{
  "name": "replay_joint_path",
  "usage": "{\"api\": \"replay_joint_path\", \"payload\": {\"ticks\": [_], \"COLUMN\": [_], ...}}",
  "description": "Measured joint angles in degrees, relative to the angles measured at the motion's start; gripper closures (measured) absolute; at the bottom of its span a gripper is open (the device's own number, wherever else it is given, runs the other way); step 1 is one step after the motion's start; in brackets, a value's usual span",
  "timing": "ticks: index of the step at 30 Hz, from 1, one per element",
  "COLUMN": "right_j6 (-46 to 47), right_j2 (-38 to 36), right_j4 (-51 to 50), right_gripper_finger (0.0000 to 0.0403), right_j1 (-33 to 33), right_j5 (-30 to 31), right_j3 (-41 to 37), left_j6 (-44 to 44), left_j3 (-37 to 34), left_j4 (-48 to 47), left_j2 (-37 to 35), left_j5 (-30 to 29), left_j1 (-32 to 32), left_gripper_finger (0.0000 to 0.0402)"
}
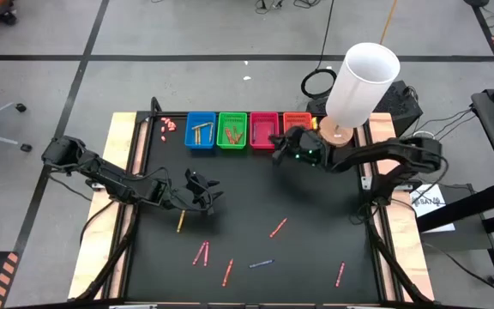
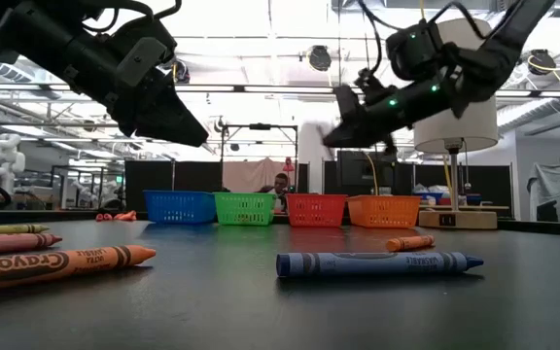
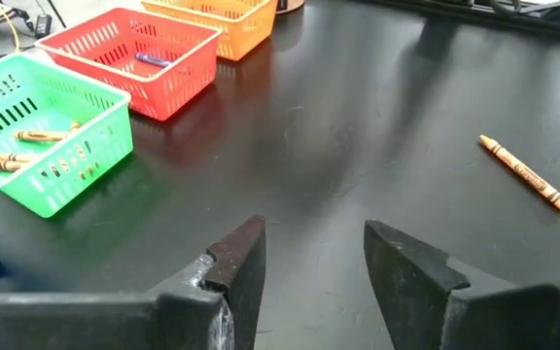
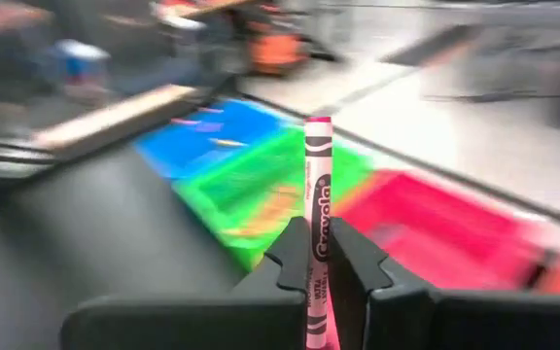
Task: Sort crayons
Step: Put the red crayon into the orange bin, then put the orange crayon into the green bin
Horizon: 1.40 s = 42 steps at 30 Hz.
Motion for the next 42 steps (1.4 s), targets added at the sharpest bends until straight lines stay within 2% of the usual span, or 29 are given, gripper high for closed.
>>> {"api": "replay_joint_path", "payload": {"ticks": [4,8,11,27,42], "right_j6": [-1.4,-0.7,-0.2,6.9,8.3], "right_j2": [-5.0,-5.9,-4.5,0.2,-0.2], "right_j4": [-11.7,-19.1,-20.5,-20.8,-20.7], "right_gripper_finger": [0.0401,0.0401,0.04,0.0395,0.0301], "right_j1": [-1.2,-2.7,-4.2,-9.5,-7.2], "right_j5": [10.3,15.4,16.9,17.0,16.7], "right_j3": [0.0,0.0,0.0,0.0,0.0], "left_j6": [0.5,0.4,-0.2,-2.5,-3.1], "left_j3": [0.0,0.0,0.0,0.0,0.0], "left_j4": [0.0,0.0,0.2,1.2,1.0], "left_j2": [0.0,0.0,0.0,0.0,0.0], "left_j5": [0.0,0.0,0.0,0.2,0.5], "left_j1": [0.0,0.0,0.0,-0.3,-0.5], "left_gripper_finger": [0.0228,0.0228,0.0228,0.0228,0.0228]}}
